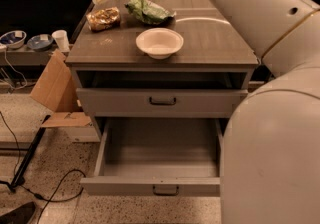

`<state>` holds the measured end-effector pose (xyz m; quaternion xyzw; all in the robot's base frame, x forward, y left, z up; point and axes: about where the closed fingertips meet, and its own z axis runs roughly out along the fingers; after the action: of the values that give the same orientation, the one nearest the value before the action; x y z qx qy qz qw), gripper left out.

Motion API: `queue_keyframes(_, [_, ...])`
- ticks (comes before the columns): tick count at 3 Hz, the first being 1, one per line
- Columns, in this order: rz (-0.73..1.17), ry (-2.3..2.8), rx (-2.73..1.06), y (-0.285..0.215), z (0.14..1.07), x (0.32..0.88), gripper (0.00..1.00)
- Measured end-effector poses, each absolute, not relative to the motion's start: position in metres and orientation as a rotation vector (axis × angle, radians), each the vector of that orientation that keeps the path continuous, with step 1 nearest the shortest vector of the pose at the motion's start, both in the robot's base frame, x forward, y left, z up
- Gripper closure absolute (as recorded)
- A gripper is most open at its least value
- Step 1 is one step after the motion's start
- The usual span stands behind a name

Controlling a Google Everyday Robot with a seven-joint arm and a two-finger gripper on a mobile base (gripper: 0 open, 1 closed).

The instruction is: Place green jalapeno chip bag into middle drawer

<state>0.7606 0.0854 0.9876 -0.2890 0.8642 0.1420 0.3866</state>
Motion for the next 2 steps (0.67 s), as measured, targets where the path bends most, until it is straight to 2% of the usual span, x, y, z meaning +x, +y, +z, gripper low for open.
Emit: queue_keyframes(2, [0.319,2.225,-0.717,0.085,0.977,0.770,0.00])
